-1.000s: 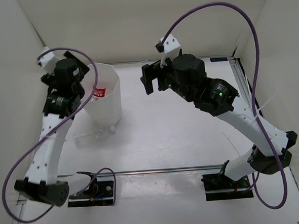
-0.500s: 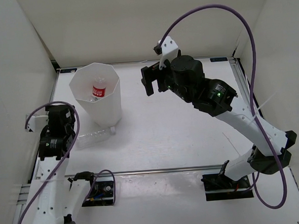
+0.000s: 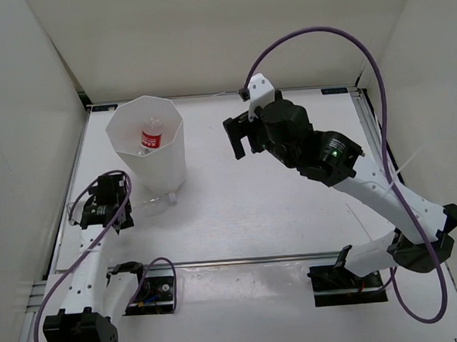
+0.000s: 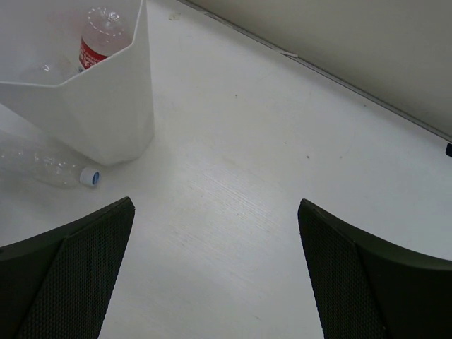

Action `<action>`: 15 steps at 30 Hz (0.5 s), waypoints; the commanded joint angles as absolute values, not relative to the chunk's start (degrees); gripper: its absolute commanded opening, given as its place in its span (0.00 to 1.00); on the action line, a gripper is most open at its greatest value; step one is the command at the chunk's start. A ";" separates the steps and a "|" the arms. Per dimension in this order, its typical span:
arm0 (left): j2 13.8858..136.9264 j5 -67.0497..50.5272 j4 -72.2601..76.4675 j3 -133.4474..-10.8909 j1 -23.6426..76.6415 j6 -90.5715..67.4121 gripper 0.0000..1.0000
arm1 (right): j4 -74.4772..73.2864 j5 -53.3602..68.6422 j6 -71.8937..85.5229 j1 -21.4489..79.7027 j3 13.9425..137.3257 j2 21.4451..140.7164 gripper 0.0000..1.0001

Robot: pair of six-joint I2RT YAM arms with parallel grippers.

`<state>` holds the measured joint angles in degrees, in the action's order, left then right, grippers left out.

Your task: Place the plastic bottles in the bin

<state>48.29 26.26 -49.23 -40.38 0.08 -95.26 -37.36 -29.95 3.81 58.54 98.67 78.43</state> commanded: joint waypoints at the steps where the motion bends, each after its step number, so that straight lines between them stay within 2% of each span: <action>1: 49.91 22.33 -42.12 -36.05 -4.72 -98.19 1.00 | -36.21 -32.78 2.37 58.71 97.12 74.97 1.00; 7: 59.31 14.52 -32.38 -33.23 -16.23 -89.24 1.00 | -37.27 -34.71 2.37 58.71 94.75 72.42 1.00; 15: 72.50 5.19 -18.99 -33.84 -19.78 -81.65 1.00 | -39.64 -36.56 2.37 58.18 92.21 70.75 1.00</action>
<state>70.85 10.37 -25.45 -33.34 -19.42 -85.03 -39.18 -34.13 3.60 58.50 93.58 72.36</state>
